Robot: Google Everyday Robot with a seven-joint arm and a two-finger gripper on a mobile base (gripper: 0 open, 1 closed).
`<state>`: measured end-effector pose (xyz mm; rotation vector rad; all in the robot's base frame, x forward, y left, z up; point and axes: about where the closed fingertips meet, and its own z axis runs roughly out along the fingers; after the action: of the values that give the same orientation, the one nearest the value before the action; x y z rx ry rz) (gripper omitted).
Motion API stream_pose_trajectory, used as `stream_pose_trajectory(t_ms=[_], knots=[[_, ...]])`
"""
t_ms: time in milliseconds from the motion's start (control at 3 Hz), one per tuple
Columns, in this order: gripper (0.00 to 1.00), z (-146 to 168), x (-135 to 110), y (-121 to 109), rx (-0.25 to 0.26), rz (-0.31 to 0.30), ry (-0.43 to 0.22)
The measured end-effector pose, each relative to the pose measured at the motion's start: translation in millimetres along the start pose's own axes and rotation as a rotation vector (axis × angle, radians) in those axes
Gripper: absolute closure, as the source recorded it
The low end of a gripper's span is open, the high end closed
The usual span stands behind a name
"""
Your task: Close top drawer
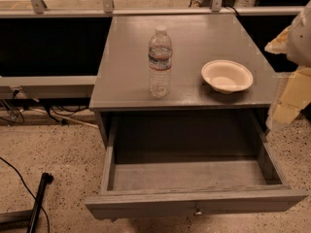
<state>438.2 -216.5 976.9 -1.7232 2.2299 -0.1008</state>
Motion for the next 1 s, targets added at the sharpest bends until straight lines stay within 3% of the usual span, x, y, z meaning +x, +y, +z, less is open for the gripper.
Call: stream_pose_trajectory(t_ms=[333,667,1000], knots=[[0.00,0,0,0,0.000,0.000,0.000],[0.00,31,0,16,-0.037,0.009,-0.057],[0.00,72,-5,59,-0.063,0.032,-0.188]])
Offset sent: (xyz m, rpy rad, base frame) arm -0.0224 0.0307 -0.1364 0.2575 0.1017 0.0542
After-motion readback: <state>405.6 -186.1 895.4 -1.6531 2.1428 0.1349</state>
